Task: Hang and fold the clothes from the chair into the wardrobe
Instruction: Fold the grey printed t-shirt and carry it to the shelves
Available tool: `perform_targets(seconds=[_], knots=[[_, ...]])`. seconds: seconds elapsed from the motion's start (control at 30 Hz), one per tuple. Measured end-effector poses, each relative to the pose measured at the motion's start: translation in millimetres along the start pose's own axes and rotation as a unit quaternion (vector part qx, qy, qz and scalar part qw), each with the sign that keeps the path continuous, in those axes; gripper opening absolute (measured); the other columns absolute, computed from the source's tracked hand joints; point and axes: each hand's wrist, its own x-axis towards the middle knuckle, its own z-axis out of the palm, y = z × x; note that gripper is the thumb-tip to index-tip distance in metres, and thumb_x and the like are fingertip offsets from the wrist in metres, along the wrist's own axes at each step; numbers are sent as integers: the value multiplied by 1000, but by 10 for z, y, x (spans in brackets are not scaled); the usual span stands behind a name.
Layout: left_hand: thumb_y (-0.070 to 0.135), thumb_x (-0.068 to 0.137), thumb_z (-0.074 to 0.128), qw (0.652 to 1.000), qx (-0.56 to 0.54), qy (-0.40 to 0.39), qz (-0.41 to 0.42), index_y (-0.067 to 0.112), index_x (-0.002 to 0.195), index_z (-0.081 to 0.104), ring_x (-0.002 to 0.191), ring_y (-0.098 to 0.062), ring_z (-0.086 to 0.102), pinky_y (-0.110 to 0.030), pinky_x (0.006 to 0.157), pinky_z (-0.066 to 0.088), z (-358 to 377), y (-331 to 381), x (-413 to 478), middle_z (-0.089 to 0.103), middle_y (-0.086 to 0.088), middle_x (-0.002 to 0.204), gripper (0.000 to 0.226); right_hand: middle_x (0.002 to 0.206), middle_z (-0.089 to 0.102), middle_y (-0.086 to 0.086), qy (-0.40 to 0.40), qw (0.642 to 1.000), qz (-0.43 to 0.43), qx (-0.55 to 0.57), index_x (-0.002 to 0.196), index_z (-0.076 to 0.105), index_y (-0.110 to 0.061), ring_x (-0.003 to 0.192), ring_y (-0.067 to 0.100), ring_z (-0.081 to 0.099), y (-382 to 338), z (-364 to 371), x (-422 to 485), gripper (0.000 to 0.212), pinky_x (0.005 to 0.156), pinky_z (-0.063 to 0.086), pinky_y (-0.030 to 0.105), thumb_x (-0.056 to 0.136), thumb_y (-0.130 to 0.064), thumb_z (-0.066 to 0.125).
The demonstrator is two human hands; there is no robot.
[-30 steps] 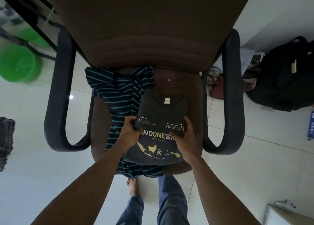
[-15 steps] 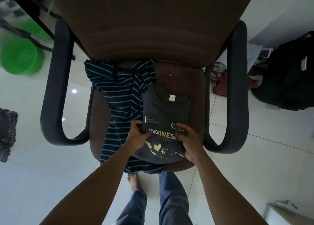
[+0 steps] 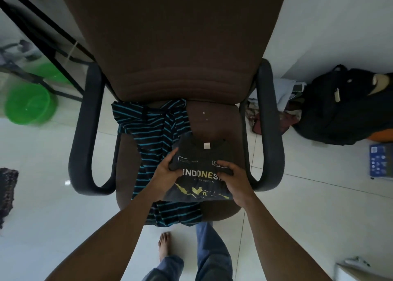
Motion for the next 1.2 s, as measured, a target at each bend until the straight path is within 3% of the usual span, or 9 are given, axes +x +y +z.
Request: perform_targets(seconds=[0.23,0.47,0.6,0.7,0.97,1.2], knots=[[-10,97,48,999,24,-8,27,17,109,72,85,-14,73,-24,69,59,-241,418,-854,70,-11,114,38,98,74,9,11,997,-44,56,115,69,-19,87,23,72,-293,145,-894,33,76,62,38,92,4,62],[-5,97,54,982,100,-113,116,26,122,68,98,-15,68,-23,71,58,-548,504,-1867,61,6,118,42,115,71,14,60,985,-151,55,118,70,-22,98,30,72,-68,334,-2134,38,85,60,48,90,3,65],[-7,95,56,958,158,-178,158,26,137,59,107,-20,66,-35,87,59,-500,434,-2389,59,1,127,54,116,70,8,123,969,-198,78,122,67,-26,99,27,71,277,310,-2950,44,86,60,46,90,3,65],[-7,93,58,938,194,-226,176,31,139,55,106,-21,66,-40,89,59,-265,291,-2786,58,1,128,60,118,67,4,182,954,-212,107,127,63,-29,102,25,70,685,214,-3535,47,86,60,42,92,1,64],[-10,89,60,851,292,-387,201,29,138,56,101,-23,69,-36,81,61,893,-532,-3985,60,-4,123,63,131,60,9,339,889,-232,203,121,67,-42,109,32,66,2308,-345,-5185,48,88,59,46,88,-7,70],[-3,91,62,705,393,-547,223,31,138,54,113,-22,60,-41,89,59,1916,-2223,-5743,56,-2,130,59,127,60,10,501,787,-217,287,126,64,-35,108,32,66,4431,-348,-7280,50,85,60,45,88,-2,69]])
